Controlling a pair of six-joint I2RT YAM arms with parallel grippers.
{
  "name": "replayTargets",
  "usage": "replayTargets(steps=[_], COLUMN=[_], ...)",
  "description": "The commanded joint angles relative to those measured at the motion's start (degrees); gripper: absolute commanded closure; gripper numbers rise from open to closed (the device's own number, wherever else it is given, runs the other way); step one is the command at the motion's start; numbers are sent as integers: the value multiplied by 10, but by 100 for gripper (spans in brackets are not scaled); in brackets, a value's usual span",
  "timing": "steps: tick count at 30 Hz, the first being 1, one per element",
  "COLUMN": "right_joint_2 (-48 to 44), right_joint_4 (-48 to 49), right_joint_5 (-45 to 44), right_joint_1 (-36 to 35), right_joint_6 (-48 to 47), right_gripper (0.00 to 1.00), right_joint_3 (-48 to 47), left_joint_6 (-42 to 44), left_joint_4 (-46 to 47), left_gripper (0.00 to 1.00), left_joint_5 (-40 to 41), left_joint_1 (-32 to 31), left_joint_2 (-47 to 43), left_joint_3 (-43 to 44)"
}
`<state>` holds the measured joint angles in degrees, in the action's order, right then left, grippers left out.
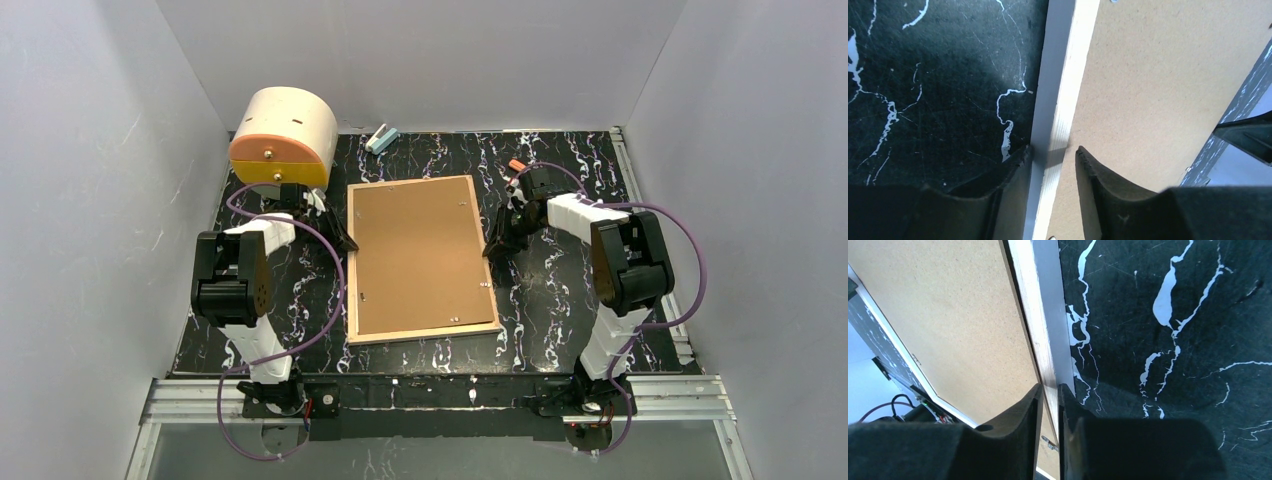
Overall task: Put the photo into the frame
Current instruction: Install the photo frame at the center of the board.
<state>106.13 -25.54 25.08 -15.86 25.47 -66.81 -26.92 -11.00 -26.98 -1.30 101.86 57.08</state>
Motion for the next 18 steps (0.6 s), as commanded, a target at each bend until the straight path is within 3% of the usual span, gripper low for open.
replayTargets(steps=[1,5,11,16,18], right_joint_2=[-6,-15,-45,-65,-77], right_joint_4=[15,-1,-26,-44,-47], right_joint_5=[49,52,51,10,7], right_joint_1=[-8,-8,-10,-10,-11], right_joint_6=[11,11,7,7,3], right_gripper=[80,84,83,62,59], right_joint_3=[0,1,3,-5,1], left_joint_6=[-7,-13,-20,-18,-18], left_joint_4=[-14,-2,10,11,11], left_gripper=[67,70,68,64,63], left_joint_5=[-30,-40,-39,-16,-10], left_joint_1=[-3,-3,-3,-2,-3], left_joint_2=[7,5,3,-10,-13], left_joint_3=[-21,-28,-37,-37,-38])
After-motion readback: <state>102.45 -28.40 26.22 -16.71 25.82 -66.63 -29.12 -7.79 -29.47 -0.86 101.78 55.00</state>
